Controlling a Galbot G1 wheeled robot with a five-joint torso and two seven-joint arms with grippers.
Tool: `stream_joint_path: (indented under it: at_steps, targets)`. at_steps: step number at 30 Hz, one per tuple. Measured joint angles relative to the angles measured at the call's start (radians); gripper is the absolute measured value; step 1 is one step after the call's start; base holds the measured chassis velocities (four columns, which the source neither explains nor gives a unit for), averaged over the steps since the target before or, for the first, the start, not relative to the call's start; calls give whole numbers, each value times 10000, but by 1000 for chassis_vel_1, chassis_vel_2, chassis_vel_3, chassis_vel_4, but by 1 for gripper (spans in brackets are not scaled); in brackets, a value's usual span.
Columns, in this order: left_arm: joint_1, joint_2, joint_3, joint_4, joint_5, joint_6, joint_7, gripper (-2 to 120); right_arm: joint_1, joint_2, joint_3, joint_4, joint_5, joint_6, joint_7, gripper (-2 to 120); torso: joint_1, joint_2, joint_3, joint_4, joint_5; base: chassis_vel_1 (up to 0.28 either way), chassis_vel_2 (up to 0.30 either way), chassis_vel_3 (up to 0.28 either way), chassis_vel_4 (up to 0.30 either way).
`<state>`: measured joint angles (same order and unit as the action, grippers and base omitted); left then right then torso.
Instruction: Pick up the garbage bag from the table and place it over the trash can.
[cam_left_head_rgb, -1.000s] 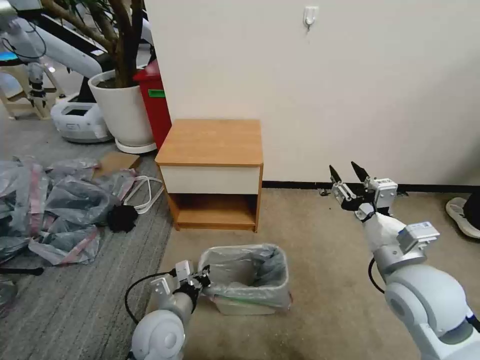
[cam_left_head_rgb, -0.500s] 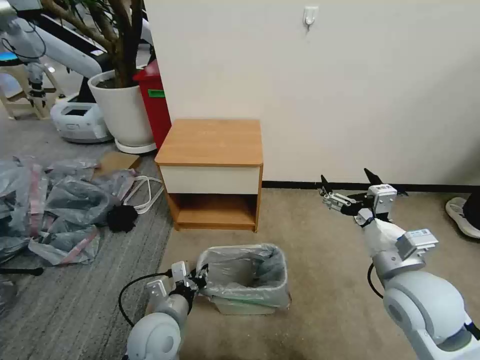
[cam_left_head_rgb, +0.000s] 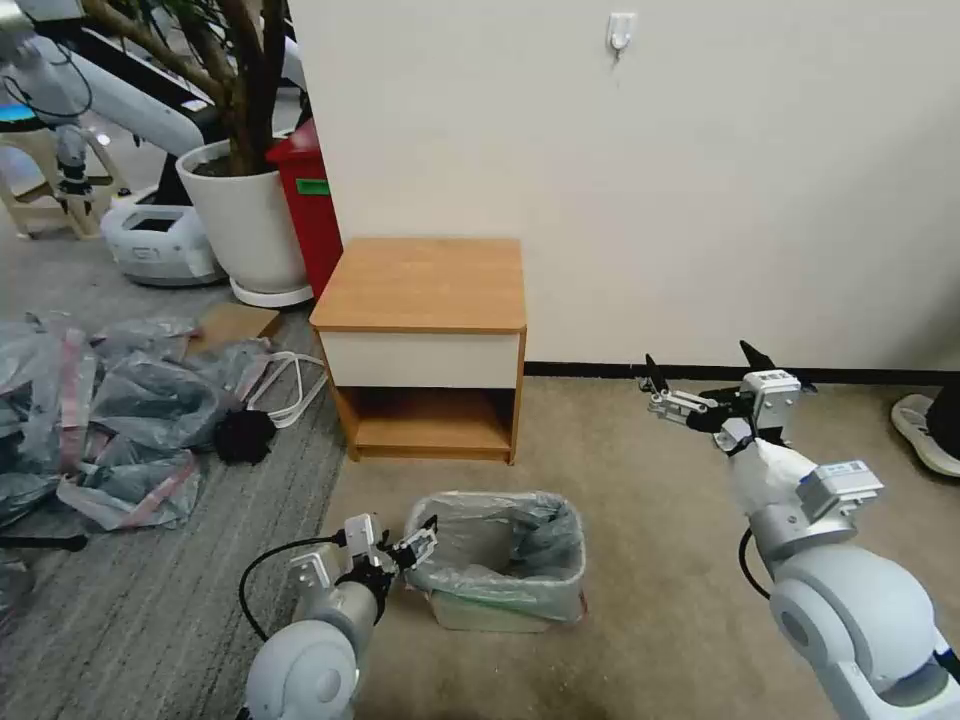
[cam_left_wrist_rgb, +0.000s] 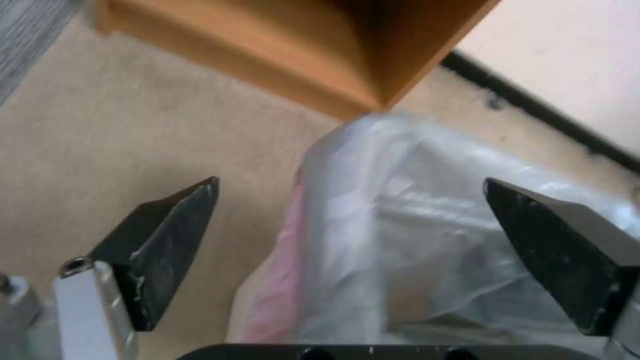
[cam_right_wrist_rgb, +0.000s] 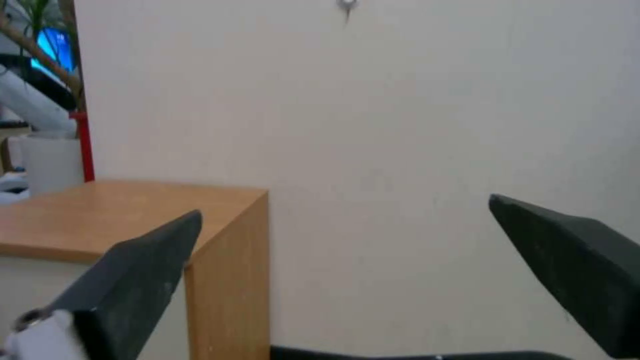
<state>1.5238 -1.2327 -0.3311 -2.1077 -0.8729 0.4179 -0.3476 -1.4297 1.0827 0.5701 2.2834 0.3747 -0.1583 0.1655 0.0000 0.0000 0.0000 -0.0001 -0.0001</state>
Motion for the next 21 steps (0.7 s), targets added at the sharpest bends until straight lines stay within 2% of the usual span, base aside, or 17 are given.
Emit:
stream_joint_path:
  at_steps: [1,2,4,5,8,9,11,12,15,16,19,21]
  targets:
    - [0,0,0,0,0,0,0,99,0,0,0,0,0,0,0,104,0,0,0,0,0,0,0,0,0]
    - [73,13,-164,-87,140,-113,324,99,-30,24,107,-22,-2,216,-102,103,0,0,0,1,0,0,0,0,0]
    - [323,103,-702,-298,1091,-878,1502,100,-87,91,302,-163,-188,1020,-226,100,0,-1,0,1,0,0,0,0,0]
    - [323,103,-702,-298,1091,-878,1502,100,-87,91,302,-163,-188,1020,-226,100,0,-1,0,1,0,0,0,0,0]
    - [725,219,-1482,-661,3102,-2539,2612,100,-498,319,660,-209,-655,1857,-261,100,0,0,0,3,-1,0,0,0,0]
    - [725,219,-1482,-661,3102,-2539,2612,100,-498,319,660,-209,-655,1857,-261,100,0,0,0,3,-1,0,0,0,0]
    - [1151,82,-2049,-1030,4493,-3795,2824,100,-980,606,905,-200,-1250,2353,-300,100,0,0,0,-2,1,0,0,0,0]
    - [1151,82,-2049,-1030,4493,-3795,2824,100,-980,606,905,-200,-1250,2353,-300,100,0,0,0,-2,1,0,0,0,0]
    - [1923,-412,-2639,-1526,5637,-4812,2777,100,-1626,1150,851,-132,-1959,2564,-469,100,0,0,0,2,0,0,0,0,0]
    - [1923,-412,-2639,-1526,5637,-4812,2777,100,-1626,1150,851,-132,-1959,2564,-469,100,0,0,0,2,0,0,0,0,0]
    - [2505,-841,-2854,-1612,6538,-5625,2700,100,-2032,1682,392,-162,-2401,2323,-744,100,0,0,-1,2,1,0,0,0,0]
    - [2600,-923,-2857,-1611,6686,-5756,2697,100,-2090,1811,271,-254,-2507,2252,-908,100,0,0,-1,4,-2,0,0,0,0]
